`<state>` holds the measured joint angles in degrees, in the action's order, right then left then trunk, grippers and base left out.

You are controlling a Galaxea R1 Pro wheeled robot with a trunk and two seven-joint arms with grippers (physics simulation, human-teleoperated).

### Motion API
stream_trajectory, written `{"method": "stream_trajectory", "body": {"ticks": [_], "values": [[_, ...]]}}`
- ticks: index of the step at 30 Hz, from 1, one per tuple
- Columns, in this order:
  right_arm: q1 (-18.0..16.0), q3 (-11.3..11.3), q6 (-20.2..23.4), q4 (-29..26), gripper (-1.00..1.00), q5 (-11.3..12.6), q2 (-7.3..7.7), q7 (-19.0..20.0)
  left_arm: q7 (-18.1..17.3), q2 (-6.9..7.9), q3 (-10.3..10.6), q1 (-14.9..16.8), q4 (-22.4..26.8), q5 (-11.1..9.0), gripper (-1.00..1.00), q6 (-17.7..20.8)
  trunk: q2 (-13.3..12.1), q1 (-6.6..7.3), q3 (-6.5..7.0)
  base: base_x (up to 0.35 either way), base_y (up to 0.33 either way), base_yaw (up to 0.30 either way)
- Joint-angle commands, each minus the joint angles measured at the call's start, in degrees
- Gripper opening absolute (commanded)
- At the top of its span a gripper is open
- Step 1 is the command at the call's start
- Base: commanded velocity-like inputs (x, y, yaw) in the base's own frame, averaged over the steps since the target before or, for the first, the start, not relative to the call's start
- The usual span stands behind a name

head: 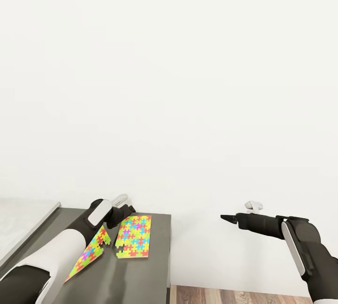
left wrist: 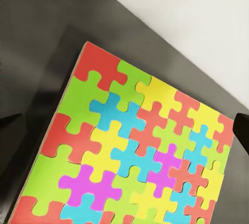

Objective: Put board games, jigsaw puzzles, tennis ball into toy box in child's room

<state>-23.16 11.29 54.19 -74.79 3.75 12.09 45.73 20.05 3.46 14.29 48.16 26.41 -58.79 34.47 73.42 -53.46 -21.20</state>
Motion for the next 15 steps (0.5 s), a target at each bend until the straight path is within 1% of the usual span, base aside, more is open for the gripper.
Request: {"method": "stream_trajectory", "body": {"ticks": [1, 15], "values": [[0.0, 0.0, 0.5, 0.0, 1.00, 0.4, 0.00, -0.1, 0.5, 0.07, 0.4, 0.0, 0.1, -0.6, 1.00, 0.1, 0.0, 0.00, -0.07, 0.000, 0.000, 0.000], [0.0, 0.0, 0.5, -0.1, 1.00, 0.4, 0.00, 0.0, 0.5, 0.43, 0.2, 0.0, 0.1, -0.6, 1.00, 1.0, 0.0, 0.00, -0.07, 0.000, 0.000, 0.000]]}}
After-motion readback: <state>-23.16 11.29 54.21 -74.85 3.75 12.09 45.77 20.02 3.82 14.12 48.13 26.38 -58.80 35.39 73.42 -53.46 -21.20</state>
